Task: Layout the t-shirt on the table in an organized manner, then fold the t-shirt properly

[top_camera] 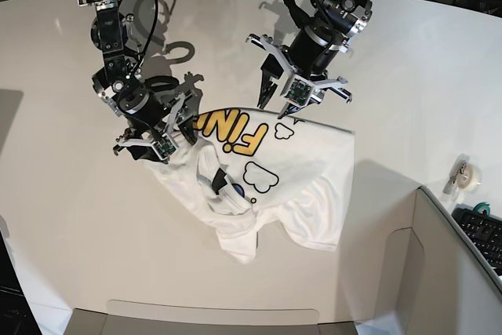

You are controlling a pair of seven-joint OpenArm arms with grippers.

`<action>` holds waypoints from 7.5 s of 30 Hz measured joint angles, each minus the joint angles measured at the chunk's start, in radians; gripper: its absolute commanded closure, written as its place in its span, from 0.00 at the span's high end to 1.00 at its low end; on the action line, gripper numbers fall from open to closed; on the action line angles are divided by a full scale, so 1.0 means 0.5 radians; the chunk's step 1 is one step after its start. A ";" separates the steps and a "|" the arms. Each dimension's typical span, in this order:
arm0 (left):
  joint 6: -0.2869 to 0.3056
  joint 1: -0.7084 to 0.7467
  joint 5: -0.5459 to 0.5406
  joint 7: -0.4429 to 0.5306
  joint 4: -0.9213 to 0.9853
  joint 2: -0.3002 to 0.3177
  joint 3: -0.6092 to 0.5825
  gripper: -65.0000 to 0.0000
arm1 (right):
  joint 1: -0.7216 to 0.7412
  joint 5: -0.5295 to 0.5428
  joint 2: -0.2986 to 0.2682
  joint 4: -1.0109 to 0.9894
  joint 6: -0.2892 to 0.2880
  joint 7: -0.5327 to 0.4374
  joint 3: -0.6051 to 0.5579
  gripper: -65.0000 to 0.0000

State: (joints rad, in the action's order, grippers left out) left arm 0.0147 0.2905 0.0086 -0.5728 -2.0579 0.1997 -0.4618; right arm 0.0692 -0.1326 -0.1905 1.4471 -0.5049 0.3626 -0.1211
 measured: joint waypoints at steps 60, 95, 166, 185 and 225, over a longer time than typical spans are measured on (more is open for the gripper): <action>-0.001 -0.104 -0.001 0.046 0.072 -0.155 -0.064 0.31 | -1.404 0.885 -0.176 1.183 -0.011 -0.074 0.623 0.00; -0.038 -1.182 -1.561 -0.330 1.744 -0.632 0.165 0.40 | -1.386 -0.390 0.112 1.096 -0.010 0.173 0.459 0.00; 0.077 -1.728 -2.493 -0.327 1.181 -0.121 0.911 0.00 | 0.178 -0.519 0.432 1.102 -0.014 0.196 0.106 0.00; 0.092 -2.597 -2.554 -0.344 1.495 0.056 0.909 0.00 | 1.027 -1.039 0.616 1.056 -0.011 0.185 -0.001 0.00; 0.060 -3.097 -2.536 -0.151 2.269 0.379 0.900 0.00 | 1.985 -1.089 0.692 0.600 0.104 0.171 -0.019 0.00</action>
State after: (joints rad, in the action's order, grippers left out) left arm 0.0448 -1.2579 -1.2594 -0.6483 -0.9234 0.3893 -0.0120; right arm 1.0618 -0.6773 0.1555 1.7470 -0.4530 0.4480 -0.1307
